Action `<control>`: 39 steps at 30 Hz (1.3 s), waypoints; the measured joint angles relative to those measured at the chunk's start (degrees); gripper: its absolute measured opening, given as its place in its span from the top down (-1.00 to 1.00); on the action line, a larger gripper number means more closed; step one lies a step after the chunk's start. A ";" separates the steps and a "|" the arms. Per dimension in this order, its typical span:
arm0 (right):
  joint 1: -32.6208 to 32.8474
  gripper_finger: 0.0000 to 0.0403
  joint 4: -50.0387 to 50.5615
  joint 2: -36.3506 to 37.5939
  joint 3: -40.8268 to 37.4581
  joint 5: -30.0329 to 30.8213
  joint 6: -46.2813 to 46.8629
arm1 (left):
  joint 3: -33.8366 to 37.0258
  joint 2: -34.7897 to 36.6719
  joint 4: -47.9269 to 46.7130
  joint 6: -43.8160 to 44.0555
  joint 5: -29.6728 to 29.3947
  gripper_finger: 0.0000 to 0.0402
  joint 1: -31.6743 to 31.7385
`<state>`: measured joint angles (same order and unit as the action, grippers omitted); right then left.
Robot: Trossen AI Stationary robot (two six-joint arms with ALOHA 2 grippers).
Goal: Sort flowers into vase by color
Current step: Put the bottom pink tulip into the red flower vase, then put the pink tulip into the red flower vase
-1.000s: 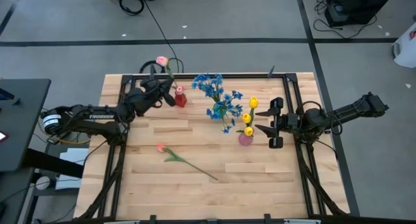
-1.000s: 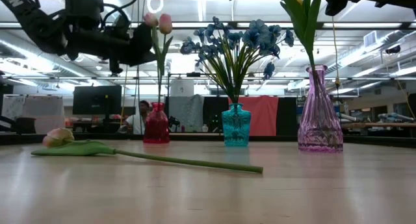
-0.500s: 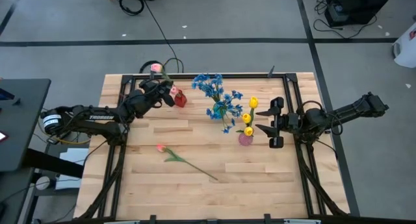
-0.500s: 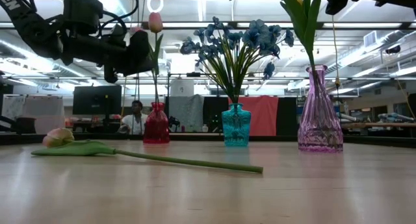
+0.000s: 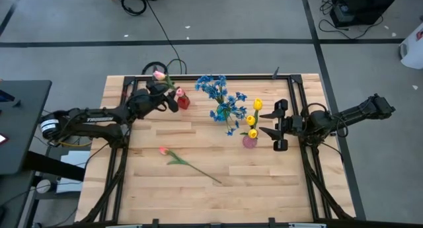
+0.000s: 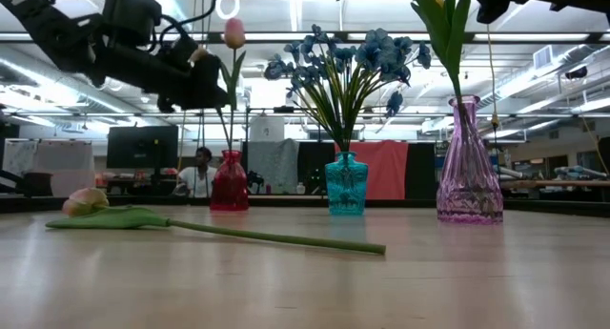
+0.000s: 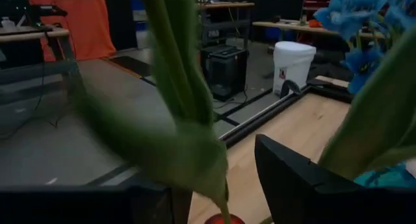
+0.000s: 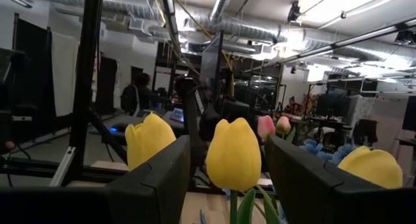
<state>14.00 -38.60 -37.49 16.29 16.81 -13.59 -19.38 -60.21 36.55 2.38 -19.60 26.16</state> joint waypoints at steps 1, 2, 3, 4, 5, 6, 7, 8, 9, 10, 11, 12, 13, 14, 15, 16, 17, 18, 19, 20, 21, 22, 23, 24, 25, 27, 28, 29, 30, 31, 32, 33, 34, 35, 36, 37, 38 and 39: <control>0.00 -0.05 0.06 -0.01 0.00 -0.01 0.14 | -0.68 0.90 -1.63 -0.37 -0.02 0.19 0.01; 0.00 -0.05 0.10 0.00 0.00 0.00 0.32 | -1.34 1.72 -3.29 -0.49 -0.02 0.19 -0.01; 0.00 -0.05 0.21 0.00 0.00 0.00 0.41 | -2.07 2.60 -5.33 -0.47 0.03 0.19 -0.01; 0.00 -0.05 0.40 0.00 0.00 0.01 0.52 | -2.74 3.59 -7.70 -0.37 0.17 0.19 -0.01; 0.00 -0.05 0.50 -0.01 0.00 0.01 0.54 | -3.46 4.50 -10.59 0.18 0.24 0.19 -0.01; 0.00 -0.05 0.55 -0.01 0.00 0.01 0.55 | -4.15 5.39 -13.59 0.94 0.22 0.19 -0.01; 0.00 -0.05 0.58 -0.01 0.00 0.01 0.55 | -4.67 6.13 -16.35 1.49 -0.06 0.19 -0.02; 0.00 -0.05 0.58 -0.01 0.00 0.01 0.57 | -5.01 6.98 -18.81 2.22 -0.27 0.19 -0.01; 0.00 -0.05 0.61 -0.01 0.00 0.01 0.57 | -5.13 7.86 -21.02 2.66 -0.38 0.19 -0.01; 0.00 -0.05 0.65 -0.01 0.00 0.01 0.57 | -5.16 8.69 -22.53 3.05 -0.41 0.18 -0.07; 0.00 -0.05 0.67 -0.01 0.00 0.01 0.68 | -5.23 9.53 -23.87 3.65 -0.37 0.17 -0.24; 0.00 -0.05 0.71 -0.01 0.00 0.01 1.01 | -5.26 10.27 -24.99 3.76 -0.37 0.15 -0.48; 0.00 -0.05 0.82 -0.01 0.00 0.01 1.32 | -5.26 11.01 -25.81 3.84 -0.37 0.13 -0.80; 0.00 -0.05 0.97 -0.01 0.00 0.01 1.42 | -5.26 11.68 -26.32 3.83 -0.37 0.10 -1.13; 0.00 -0.05 1.03 -0.01 0.00 0.01 1.42 | -5.26 12.29 -26.44 3.80 -0.37 0.08 -1.49; 0.00 -0.05 1.12 -0.01 0.00 0.02 1.42 | -5.26 12.92 -26.22 3.51 -0.37 0.06 -1.91; 0.00 -0.05 1.18 -0.01 0.00 0.04 1.42 | -5.26 13.53 -25.62 2.74 -0.37 0.04 -2.45; 0.00 -0.05 1.25 -0.01 0.00 0.10 1.45 | -5.27 14.08 -24.95 1.92 -0.35 0.02 -3.06; 0.00 -0.05 1.35 -0.01 0.00 0.40 1.49 | -5.29 14.57 -24.55 1.06 -0.34 0.02 -3.71; 0.00 -0.05 1.39 -0.01 0.00 0.93 1.86 | -5.31 15.02 -24.29 0.83 -0.36 0.01 -4.43; 0.00 -0.05 1.48 -0.01 0.00 1.48 2.66 | -5.31 15.45 -24.43 0.78 -0.52 0.01 -5.05; 0.00 -0.05 1.61 0.01 0.00 1.71 3.54 | -5.31 15.91 -24.95 0.71 -0.72 0.01 -5.71; 0.00 -0.05 1.85 0.01 0.00 1.78 4.52 | -5.31 16.37 -25.70 0.58 -1.02 0.01 -6.36; 0.00 -0.05 2.13 -0.01 0.00 1.76 5.51 | -5.31 16.85 -26.65 0.21 -1.59 0.01 -7.00; 0.07 -0.05 2.45 0.00 0.00 1.78 6.54 | -5.31 17.46 -27.97 -0.45 -2.14 0.01 -7.67; 0.43 -0.05 3.19 0.01 0.00 1.76 8.50 | -5.31 18.63 -30.83 -0.69 -4.08 0.01 -9.16; 0.65 -0.05 3.46 -0.01 0.00 1.76 9.03 | -5.31 19.33 -32.21 -0.71 -5.06 0.01 -9.92; 0.89 -0.05 3.51 -0.01 0.00 1.76 9.40 | -5.31 20.12 -33.38 -0.72 -5.78 0.01 -10.68; 1.09 -0.05 3.45 -0.01 0.00 1.76 9.62 | -5.31 20.99 -34.39 -0.71 -6.33 0.01 -11.51; 1.30 -0.05 3.38 0.06 0.00 1.76 10.00 | -5.31 21.87 -35.29 -0.70 -6.38 0.01 -12.35; 1.45 -0.05 3.28 0.10 0.00 1.76 10.40 | -5.31 22.65 -36.08 -0.71 -6.37 0.01 -13.30; 1.60 -0.05 3.22 0.12 0.00 1.76 10.84 | -5.31 23.40 -36.95 -0.69 -6.24 0.00 -14.39; 1.73 -0.05 3.09 0.14 0.00 1.76 11.12 | -5.31 24.11 -38.06 -0.62 -5.65 0.00 -15.48; 1.81 -0.05 2.98 0.14 0.00 1.76 11.41 | -5.31 24.64 -39.07 -0.14 -4.64 0.00 -16.55; 1.87 -0.05 2.73 0.14 0.00 1.76 11.67 | -5.31 25.03 -40.08 1.09 -3.84 0.00 -17.63; 1.90 -0.05 2.43 0.13 0.00 1.76 11.93 | -5.31 25.27 -41.46 2.59 -2.77 0.00 -18.62; 1.90 -0.05 2.13 0.14 0.01 1.73 11.99 | -5.31 25.43 -43.00 4.14 -1.65 0.00 -19.54; 1.90 -0.05 1.91 0.14 0.02 1.62 12.03 | -5.31 25.45 -44.52 6.15 -0.57 0.00 -20.40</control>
<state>15.90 -36.69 -37.34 16.32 18.42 -1.56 -24.69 -34.76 -7.96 8.53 -20.16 5.77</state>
